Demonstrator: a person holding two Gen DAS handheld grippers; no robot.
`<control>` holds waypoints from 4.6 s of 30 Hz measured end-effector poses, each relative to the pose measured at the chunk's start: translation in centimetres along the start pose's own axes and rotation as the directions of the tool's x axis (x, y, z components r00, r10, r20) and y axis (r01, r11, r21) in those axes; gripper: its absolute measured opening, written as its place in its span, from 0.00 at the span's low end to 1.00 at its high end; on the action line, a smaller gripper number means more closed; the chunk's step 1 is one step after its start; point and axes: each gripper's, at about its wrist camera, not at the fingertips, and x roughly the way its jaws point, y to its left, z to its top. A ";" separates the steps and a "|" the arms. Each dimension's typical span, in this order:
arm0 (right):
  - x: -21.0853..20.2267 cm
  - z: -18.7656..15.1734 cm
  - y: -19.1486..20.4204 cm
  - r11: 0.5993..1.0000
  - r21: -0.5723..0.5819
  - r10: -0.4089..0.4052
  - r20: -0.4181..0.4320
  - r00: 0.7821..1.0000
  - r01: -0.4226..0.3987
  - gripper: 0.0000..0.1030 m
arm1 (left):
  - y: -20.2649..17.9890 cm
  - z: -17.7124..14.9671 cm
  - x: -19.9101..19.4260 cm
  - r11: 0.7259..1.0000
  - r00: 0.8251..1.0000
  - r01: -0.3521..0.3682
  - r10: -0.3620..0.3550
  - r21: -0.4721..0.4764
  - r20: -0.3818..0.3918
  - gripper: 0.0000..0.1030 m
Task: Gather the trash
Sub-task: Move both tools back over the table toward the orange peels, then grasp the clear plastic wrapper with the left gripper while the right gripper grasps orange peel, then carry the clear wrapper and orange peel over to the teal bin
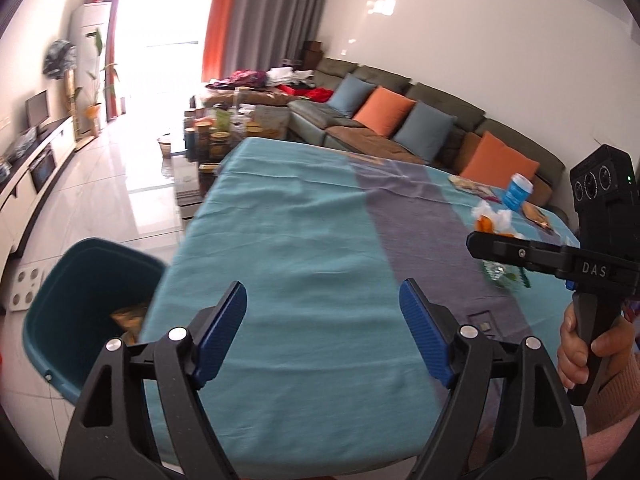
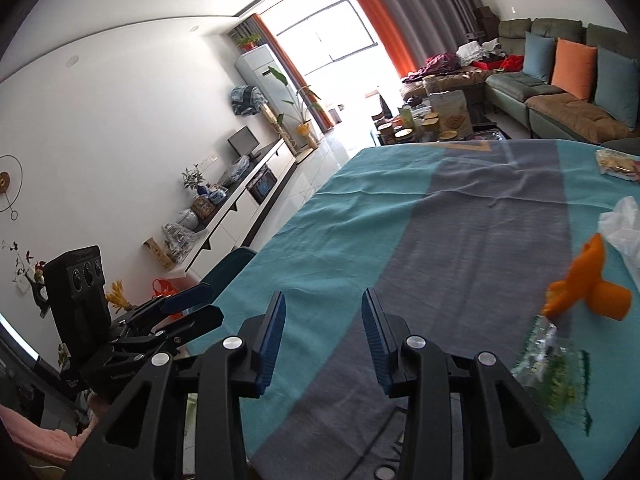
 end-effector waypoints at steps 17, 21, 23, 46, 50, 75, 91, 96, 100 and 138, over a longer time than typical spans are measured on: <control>-7.8 -0.7 -9.8 0.968 0.176 -0.203 0.136 0.970 0.178 0.37 | -13.1 0.8 6.9 0.957 0.967 0.238 -0.216 0.166 -0.137 0.74; -7.7 -1.0 -11.4 0.961 0.206 -0.213 0.127 0.969 0.184 0.37 | -15.1 0.9 8.6 0.946 0.954 0.275 -0.246 0.175 -0.171 0.73; -7.5 -1.2 -12.1 0.958 0.220 -0.216 0.121 0.969 0.186 0.37 | -15.8 0.9 9.4 0.943 0.949 0.284 -0.252 0.173 -0.188 0.72; -5.9 -1.4 -14.7 0.943 0.285 -0.198 0.057 0.979 0.174 0.25 | -17.8 1.4 15.9 0.935 0.891 0.343 -0.294 0.089 -0.346 0.22; -5.7 -1.2 -15.0 0.942 0.286 -0.198 0.049 0.979 0.176 0.15 | -17.7 1.4 16.1 0.935 0.888 0.346 -0.299 0.078 -0.349 0.18; -8.2 -1.4 -14.1 0.944 0.305 -0.176 0.133 0.975 0.129 0.09 | -17.5 2.2 13.2 0.921 0.904 0.372 -0.332 0.112 -0.270 0.39; -10.8 -1.2 -14.0 0.952 0.296 -0.146 0.205 0.968 0.081 0.08 | -18.8 2.2 15.9 0.931 0.896 0.352 -0.307 0.093 -0.320 0.41; -10.5 -1.6 -14.4 0.949 0.305 -0.139 0.200 0.970 0.073 0.08 | -18.8 2.7 16.3 0.932 0.893 0.355 -0.314 0.076 -0.322 0.50; -10.4 -1.7 -14.5 0.949 0.307 -0.139 0.199 0.970 0.073 0.08 | -19.3 2.9 17.0 0.936 0.897 0.340 -0.295 0.089 -0.329 0.43; -6.2 -1.0 -7.9 0.975 0.198 0.073 0.149 0.986 -0.102 0.08 | -10.6 2.2 7.8 0.975 0.959 0.213 -0.198 0.057 -0.201 0.03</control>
